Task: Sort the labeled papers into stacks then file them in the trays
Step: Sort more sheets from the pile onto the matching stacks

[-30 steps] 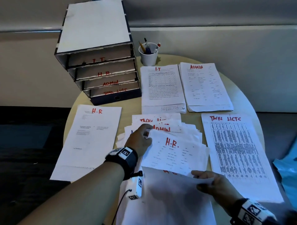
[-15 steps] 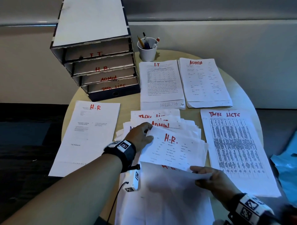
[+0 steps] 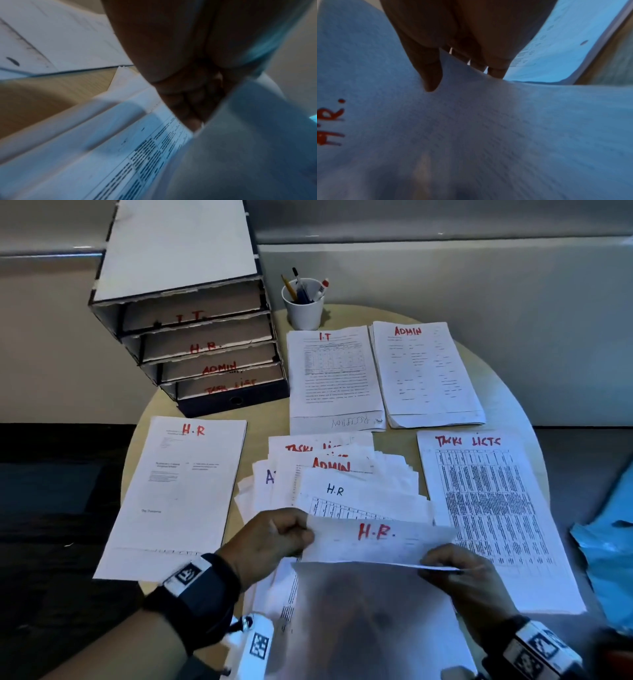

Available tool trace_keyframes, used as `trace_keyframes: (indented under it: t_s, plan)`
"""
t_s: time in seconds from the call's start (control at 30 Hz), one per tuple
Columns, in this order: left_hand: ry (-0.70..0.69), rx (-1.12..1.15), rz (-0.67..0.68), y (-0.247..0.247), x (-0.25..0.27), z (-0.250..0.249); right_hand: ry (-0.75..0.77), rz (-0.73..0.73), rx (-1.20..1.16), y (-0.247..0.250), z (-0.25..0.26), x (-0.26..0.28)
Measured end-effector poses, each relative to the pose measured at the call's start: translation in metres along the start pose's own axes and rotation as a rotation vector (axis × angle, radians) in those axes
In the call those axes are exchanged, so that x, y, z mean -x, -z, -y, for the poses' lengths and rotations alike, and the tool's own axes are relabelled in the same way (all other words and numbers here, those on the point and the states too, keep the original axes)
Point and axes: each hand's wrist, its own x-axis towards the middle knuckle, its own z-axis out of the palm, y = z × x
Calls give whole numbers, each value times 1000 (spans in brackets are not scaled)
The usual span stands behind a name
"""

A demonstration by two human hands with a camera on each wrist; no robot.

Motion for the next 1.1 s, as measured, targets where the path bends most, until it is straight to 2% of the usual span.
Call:
trace_keyframes:
  t_s: [0.07,0.17,0.2,0.3,0.43,0.57,0.67,0.77,0.83,0.9,1.1]
  plan:
    - [44,-54,-27,3,-15,-1,-41,-2,-17,-1,-3,0]
    - [51,-391,-285,10,-53,-5,-33,13,-65,0,-1,3]
    - [60,-536,-321,10,-65,-7,-43,17,-105,-1,3,6]
    - [172,-791,-259,1,-93,-6,-102,0,-117,2,2,12]
    - [202,-853,-311,-10,-106,2,-62,-86,174,5,-11,14]
    - [187,-878,-311,-15,-105,10,-34,-86,278,-4,-13,16]
    - [113,-1005,-305,-18,-106,6,-64,-21,386,-10,-14,16]
    - [-16,-1278,-132,-19,-112,-2,-114,29,445,-13,-13,13]
    - [-18,-1381,-44,-16,-118,-10,-139,24,474,-12,-15,11]
    - [-23,-1422,-29,-14,-120,-14,-164,4,456,-10,-17,10]
    - [-161,-1490,-37,-13,-115,-3,-195,-16,365,-12,-18,14]
